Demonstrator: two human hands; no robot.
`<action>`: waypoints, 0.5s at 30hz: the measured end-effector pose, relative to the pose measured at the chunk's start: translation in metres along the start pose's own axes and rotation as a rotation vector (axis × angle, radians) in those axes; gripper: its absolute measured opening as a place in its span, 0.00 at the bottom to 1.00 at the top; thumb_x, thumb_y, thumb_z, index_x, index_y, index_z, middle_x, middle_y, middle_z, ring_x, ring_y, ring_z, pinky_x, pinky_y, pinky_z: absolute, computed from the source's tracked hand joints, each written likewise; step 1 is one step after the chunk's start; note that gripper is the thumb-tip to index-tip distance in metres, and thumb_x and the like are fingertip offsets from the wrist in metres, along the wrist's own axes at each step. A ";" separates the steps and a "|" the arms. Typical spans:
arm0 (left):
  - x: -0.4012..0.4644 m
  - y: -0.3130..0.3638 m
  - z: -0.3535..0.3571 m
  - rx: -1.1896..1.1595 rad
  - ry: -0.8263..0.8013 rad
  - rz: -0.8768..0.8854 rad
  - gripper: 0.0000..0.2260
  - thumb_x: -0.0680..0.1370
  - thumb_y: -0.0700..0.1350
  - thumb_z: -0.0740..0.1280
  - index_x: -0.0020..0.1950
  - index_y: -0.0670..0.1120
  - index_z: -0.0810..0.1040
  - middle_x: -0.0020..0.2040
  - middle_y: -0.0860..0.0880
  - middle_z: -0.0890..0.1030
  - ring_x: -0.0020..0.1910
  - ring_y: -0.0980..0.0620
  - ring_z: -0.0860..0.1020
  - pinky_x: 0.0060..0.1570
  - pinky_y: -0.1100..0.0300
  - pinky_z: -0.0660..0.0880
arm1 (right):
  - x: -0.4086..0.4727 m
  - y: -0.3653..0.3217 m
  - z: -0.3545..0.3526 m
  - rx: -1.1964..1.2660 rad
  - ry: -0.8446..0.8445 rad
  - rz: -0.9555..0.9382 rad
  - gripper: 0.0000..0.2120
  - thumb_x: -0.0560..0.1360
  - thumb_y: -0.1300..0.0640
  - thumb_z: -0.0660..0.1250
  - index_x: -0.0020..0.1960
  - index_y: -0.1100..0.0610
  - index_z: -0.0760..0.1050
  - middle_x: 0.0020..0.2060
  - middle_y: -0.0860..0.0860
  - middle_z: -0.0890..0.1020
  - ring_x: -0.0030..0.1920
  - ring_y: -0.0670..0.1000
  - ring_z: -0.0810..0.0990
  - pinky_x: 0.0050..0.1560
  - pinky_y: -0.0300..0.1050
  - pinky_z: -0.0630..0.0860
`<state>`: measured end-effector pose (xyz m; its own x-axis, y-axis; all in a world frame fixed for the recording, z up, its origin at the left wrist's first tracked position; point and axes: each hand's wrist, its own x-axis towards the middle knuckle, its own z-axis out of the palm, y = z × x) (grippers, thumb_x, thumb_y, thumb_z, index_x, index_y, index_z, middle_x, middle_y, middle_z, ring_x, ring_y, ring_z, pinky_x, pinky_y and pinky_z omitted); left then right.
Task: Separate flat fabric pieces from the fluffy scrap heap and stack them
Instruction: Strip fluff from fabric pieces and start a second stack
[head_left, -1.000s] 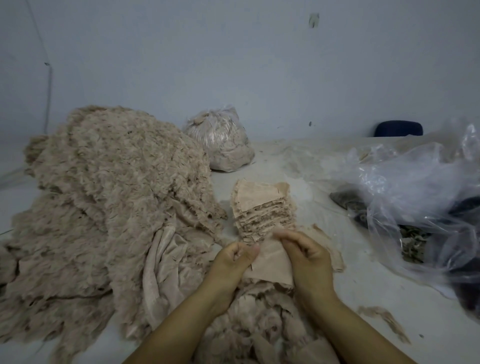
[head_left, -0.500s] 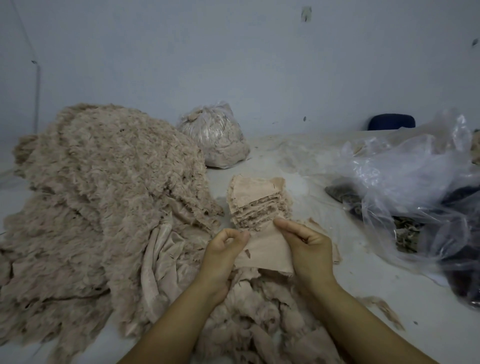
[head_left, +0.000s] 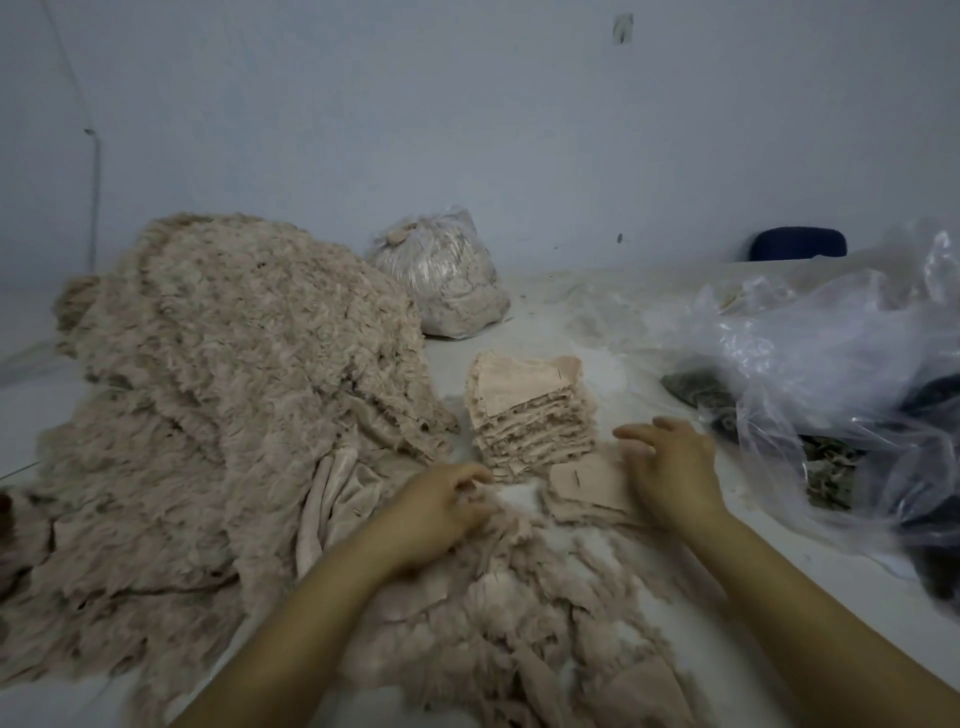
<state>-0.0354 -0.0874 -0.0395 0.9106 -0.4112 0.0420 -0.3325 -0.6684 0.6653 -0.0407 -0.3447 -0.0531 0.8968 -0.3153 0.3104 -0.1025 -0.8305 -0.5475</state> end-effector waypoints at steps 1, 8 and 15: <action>0.000 0.001 -0.010 0.027 0.016 -0.001 0.14 0.79 0.48 0.65 0.64 0.52 0.74 0.55 0.54 0.75 0.48 0.57 0.75 0.45 0.65 0.72 | -0.006 -0.004 0.000 0.007 0.060 -0.041 0.11 0.79 0.58 0.63 0.58 0.49 0.80 0.65 0.53 0.73 0.67 0.55 0.66 0.66 0.45 0.61; -0.021 -0.008 -0.036 0.065 -0.420 0.238 0.12 0.69 0.58 0.74 0.49 0.57 0.81 0.45 0.63 0.79 0.47 0.62 0.76 0.47 0.70 0.71 | -0.081 -0.055 0.015 0.369 -0.508 -0.544 0.08 0.70 0.41 0.72 0.47 0.40 0.81 0.50 0.40 0.80 0.52 0.38 0.76 0.53 0.29 0.70; -0.027 -0.026 -0.026 0.005 -0.242 0.214 0.11 0.82 0.46 0.57 0.40 0.50 0.69 0.37 0.55 0.70 0.35 0.64 0.69 0.41 0.69 0.67 | -0.067 -0.042 0.023 0.719 -0.309 -0.192 0.10 0.80 0.59 0.62 0.40 0.57 0.70 0.30 0.46 0.77 0.32 0.44 0.73 0.35 0.33 0.69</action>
<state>-0.0454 -0.0427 -0.0383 0.7352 -0.6778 0.0021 -0.5122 -0.5535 0.6567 -0.0867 -0.2777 -0.0691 0.9599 0.0318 0.2784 0.2733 -0.3257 -0.9051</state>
